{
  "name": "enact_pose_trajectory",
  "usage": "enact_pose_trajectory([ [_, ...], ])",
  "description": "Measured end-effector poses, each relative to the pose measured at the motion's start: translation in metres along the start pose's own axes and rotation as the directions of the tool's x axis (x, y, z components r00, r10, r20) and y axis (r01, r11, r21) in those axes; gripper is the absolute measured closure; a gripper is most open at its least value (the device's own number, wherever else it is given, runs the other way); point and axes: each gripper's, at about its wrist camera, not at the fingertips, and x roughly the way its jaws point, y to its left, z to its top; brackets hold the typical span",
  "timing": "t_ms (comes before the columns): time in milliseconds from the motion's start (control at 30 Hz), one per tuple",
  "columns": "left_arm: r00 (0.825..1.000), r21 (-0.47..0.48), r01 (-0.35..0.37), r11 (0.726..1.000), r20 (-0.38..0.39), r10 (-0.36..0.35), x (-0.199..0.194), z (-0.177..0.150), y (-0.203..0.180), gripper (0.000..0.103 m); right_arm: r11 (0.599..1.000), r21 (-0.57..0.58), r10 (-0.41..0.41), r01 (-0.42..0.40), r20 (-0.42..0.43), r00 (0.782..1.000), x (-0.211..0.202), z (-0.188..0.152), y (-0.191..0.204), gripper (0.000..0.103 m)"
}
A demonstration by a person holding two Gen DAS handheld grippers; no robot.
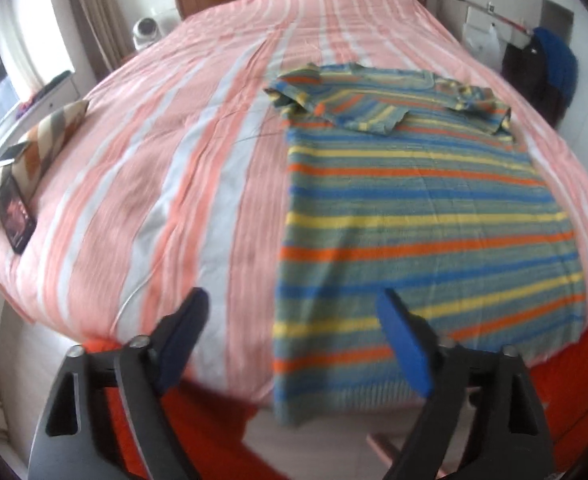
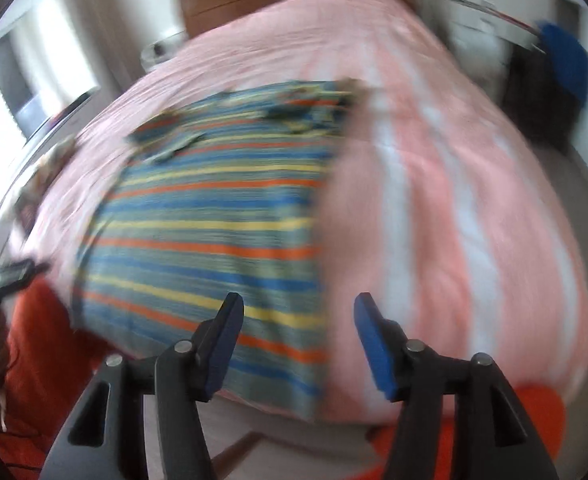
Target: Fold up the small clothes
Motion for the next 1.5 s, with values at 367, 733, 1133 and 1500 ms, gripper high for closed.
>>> enact_pose_trajectory([
  [367,0.997,-0.182,-0.083,0.98,-0.01,0.082,0.0,-0.03,0.039,0.014,0.989,-0.147,-0.053,0.034,-0.133,0.99,0.016,0.021,-0.014,0.056],
  [733,0.987,-0.237,-0.153,0.96,0.008,0.159,0.003,-0.028,0.055,0.014,0.874,-0.481,-0.104,0.069,-0.048,0.993,0.173,0.181,0.013,0.059],
  [1133,0.991,-0.233,-0.131,0.963,-0.044,0.124,0.018,-0.028,0.051,0.014,0.964,0.254,-0.119,0.077,0.152,0.981,0.087,0.206,-0.188,0.099],
  [1500,0.984,-0.176,-0.179,0.968,-0.041,0.174,0.016,-0.031,0.039,0.014,0.829,0.545,-0.158,0.124,0.016,0.987,0.061,0.116,-0.293,0.099],
])
